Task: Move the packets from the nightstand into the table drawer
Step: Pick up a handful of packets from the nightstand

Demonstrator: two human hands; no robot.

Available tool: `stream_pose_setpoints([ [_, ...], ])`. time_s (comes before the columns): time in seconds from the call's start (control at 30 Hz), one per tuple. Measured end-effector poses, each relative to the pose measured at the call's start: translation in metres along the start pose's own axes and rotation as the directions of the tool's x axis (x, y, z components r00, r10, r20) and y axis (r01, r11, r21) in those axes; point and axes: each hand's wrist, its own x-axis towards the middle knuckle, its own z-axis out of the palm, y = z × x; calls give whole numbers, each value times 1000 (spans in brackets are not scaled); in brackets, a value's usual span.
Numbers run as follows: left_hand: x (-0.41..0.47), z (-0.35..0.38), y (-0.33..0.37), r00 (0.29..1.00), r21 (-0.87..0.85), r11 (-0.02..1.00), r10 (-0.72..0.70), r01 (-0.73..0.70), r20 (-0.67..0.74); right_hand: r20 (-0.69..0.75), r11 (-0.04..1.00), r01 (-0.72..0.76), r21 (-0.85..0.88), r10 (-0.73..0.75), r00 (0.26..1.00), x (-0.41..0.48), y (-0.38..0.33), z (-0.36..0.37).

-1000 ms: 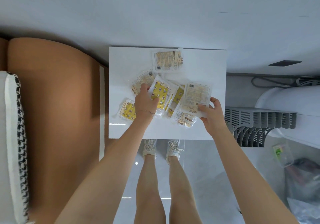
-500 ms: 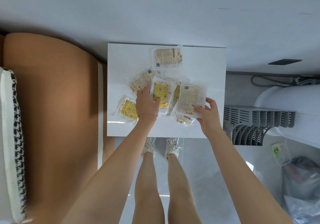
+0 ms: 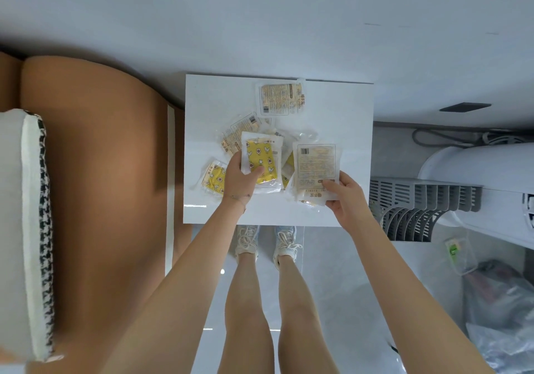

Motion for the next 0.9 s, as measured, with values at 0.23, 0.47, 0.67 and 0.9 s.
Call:
stream_pose_setpoints([
  [0.23, -32, -47, -10, 994, -132, 987, -79, 88, 73, 66, 999, -25, -40, 27, 997, -35, -1, 16],
  [0.47, -100, -97, -8, 993, -231, 966, -112, 116, 32, 118, 993, 1, -120, 13, 993, -90, -3, 45],
  [0.67, -158, -135, -3, 995, -317, 946, -90, 74, -35, 226, 963, 59, -261, 2, 974, -134, -6, 71],
  [0.9, -232, -162, -17, 969, -474, 880, -137, 24, -204, 358, 882, 131, -452, 45, 933, -178, -8, 102],
])
